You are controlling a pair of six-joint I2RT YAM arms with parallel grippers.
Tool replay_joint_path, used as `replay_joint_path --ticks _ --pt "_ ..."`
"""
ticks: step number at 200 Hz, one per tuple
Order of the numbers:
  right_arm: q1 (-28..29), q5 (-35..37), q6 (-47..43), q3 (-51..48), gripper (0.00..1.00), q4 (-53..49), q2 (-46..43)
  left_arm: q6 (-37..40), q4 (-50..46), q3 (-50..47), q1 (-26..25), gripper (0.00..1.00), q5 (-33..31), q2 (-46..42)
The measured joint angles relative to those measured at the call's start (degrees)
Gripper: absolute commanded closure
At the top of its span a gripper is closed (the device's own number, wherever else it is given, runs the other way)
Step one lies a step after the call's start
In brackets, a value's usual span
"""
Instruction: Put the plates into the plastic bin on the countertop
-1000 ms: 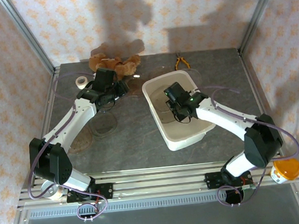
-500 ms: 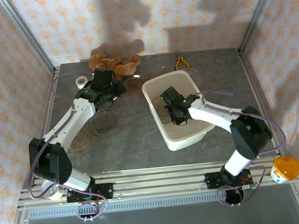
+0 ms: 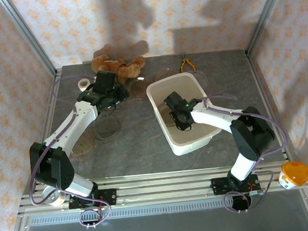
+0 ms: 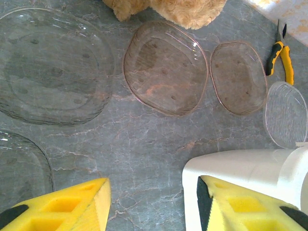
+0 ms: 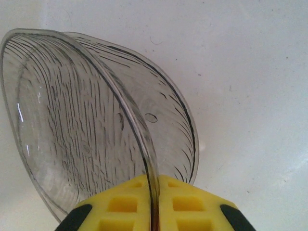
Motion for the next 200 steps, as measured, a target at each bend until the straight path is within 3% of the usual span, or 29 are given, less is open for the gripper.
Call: replay_joint_path --ticks 40,77,104,163,200 --pt "0.0 0.0 -1.1 0.7 0.70 -1.8 0.1 -0.3 0.0 0.0 0.0 0.49 0.0 0.0" --pt "-0.1 0.1 -2.5 1.3 0.40 -3.3 -0.1 -0.7 0.1 -1.0 0.0 0.49 0.0 0.0" --pt "-0.1 0.6 -4.9 3.0 0.28 -5.5 -0.9 -1.1 0.1 -1.8 0.0 0.49 -0.1 0.0" --pt "-0.1 2.8 -12.5 8.2 0.22 -8.9 -8.2 -3.8 -0.5 -3.3 0.0 0.49 -1.6 -1.4" --pt "-0.7 3.9 -18.9 8.9 0.22 -9.6 -13.0 -9.4 -3.9 -6.2 0.0 0.48 -5.2 -6.0"
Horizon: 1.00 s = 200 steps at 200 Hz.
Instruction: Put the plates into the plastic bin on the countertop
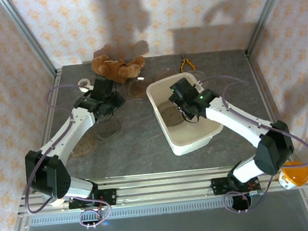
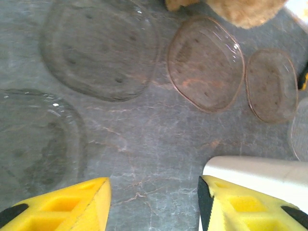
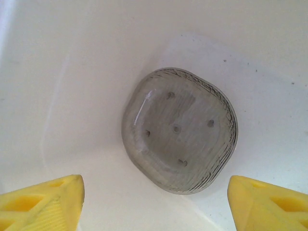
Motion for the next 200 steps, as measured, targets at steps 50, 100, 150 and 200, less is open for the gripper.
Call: replay_joint_path --ticks 50,100,150,200 --pt "-1.9 0.6 -8.9 0.8 0.23 0.7 -3.7 -14.7 -3.1 -12.0 0.0 0.46 -5.2 -11.5" --pt "-4.0 -2.4 -15.5 2.2 0.23 3.2 -3.8 -30.5 -3.1 -23.9 0.3 0.45 -6.0 -14.9" --pt "-6.1 -5.0 -19.2 2.2 0.23 4.2 -3.8 -38.9 0.7 -25.5 0.3 0.42 -6.1 -10.1" --pt "-8.0 -6.9 -20.3 2.2 0.23 4.3 -3.8 -42.0 5.5 -26.2 0.3 0.42 -4.1 -3.9"
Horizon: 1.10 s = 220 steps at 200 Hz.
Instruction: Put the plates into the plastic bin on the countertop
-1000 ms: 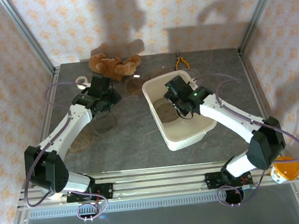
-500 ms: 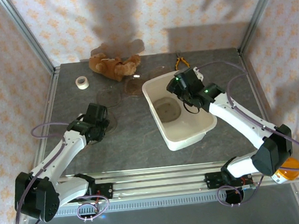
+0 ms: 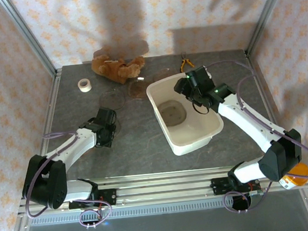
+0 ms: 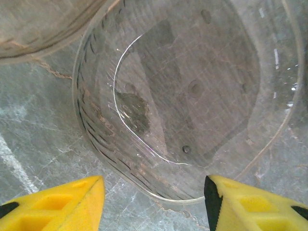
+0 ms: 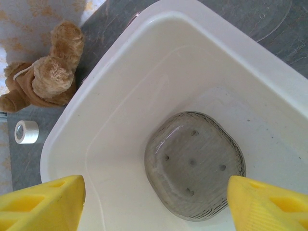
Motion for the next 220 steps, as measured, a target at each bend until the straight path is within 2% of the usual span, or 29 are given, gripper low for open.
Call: replay_joint_path --ticks 160,220 --pt "-0.7 -1.3 -0.1 0.0 0.23 1.1 0.6 -0.8 3.2 -1.3 0.0 0.42 2.0 4.6" --pt "-0.7 -1.1 -0.1 0.0 0.24 1.1 0.7 -0.2 3.8 -1.6 0.0 0.56 1.9 6.1"
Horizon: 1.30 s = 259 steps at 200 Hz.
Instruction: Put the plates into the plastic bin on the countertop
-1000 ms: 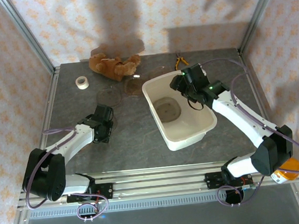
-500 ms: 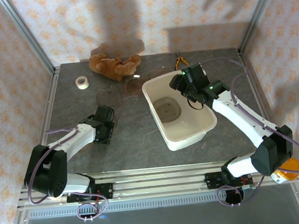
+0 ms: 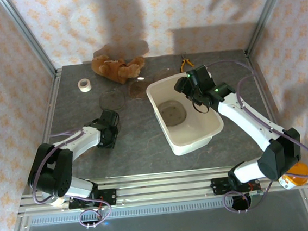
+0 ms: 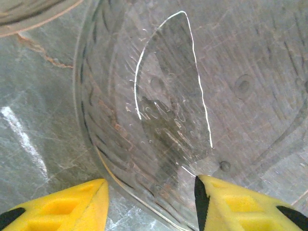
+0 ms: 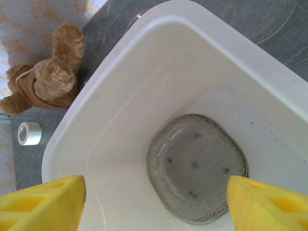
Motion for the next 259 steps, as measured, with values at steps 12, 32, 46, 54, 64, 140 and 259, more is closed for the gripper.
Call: replay_joint_path --ticks 12,32,46,54,64,140,259 --pt "0.0 0.0 0.2 0.0 0.24 0.0 0.0 0.0 -0.1 0.0 0.0 0.62 0.0 0.1" --pt "0.0 0.0 0.2 0.0 0.24 0.0 0.0 0.2 -0.4 -0.5 0.0 0.71 0.1 0.1" --pt "0.0 -0.2 0.2 0.0 0.24 0.0 0.0 0.1 -0.4 -1.0 0.0 0.74 0.1 0.0" --pt "0.0 -0.2 0.2 0.0 0.24 0.0 0.0 0.1 -0.4 -1.2 0.0 0.78 0.1 -0.3" --pt "0.0 -0.2 0.2 0.0 0.24 0.0 0.0 -0.1 -0.3 -1.6 0.0 0.82 0.1 -0.8" --pt "0.0 -0.5 2.1 -2.1 0.25 1.8 -0.1 0.2 4.0 -3.1 0.0 0.96 0.6 -2.8" --pt "0.0 -0.9 3.0 -3.7 0.26 3.0 -1.3 1.5 1.9 -5.5 -1.5 0.99 0.8 -9.6"
